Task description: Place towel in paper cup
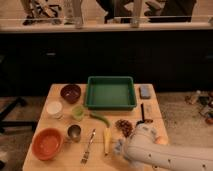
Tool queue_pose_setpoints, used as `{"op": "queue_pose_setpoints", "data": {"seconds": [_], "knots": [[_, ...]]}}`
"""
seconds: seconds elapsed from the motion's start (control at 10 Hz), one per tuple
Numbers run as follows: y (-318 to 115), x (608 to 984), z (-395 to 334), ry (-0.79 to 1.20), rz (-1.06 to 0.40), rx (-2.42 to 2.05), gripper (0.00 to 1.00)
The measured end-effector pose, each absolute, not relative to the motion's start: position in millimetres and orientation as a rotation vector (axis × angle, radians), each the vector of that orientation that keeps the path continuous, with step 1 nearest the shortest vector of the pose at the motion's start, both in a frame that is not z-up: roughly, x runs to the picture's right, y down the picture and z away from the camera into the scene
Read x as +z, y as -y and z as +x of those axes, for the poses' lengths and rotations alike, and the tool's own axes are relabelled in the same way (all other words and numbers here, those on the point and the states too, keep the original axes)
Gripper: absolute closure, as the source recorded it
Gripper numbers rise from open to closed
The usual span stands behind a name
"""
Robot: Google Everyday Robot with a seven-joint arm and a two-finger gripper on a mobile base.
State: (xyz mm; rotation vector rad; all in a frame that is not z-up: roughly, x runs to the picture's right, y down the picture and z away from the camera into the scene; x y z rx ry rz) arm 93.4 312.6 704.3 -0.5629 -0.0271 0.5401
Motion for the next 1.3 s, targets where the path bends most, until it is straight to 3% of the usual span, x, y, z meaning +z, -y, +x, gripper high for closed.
{"op": "queue_pose_setpoints", "data": {"seconds": [0.7, 1.3], "knots": [[-263, 690, 58, 0.212, -0.492, 0.199, 1.0], [-260, 689, 54, 0.219, -0.492, 0.177, 1.0]]}}
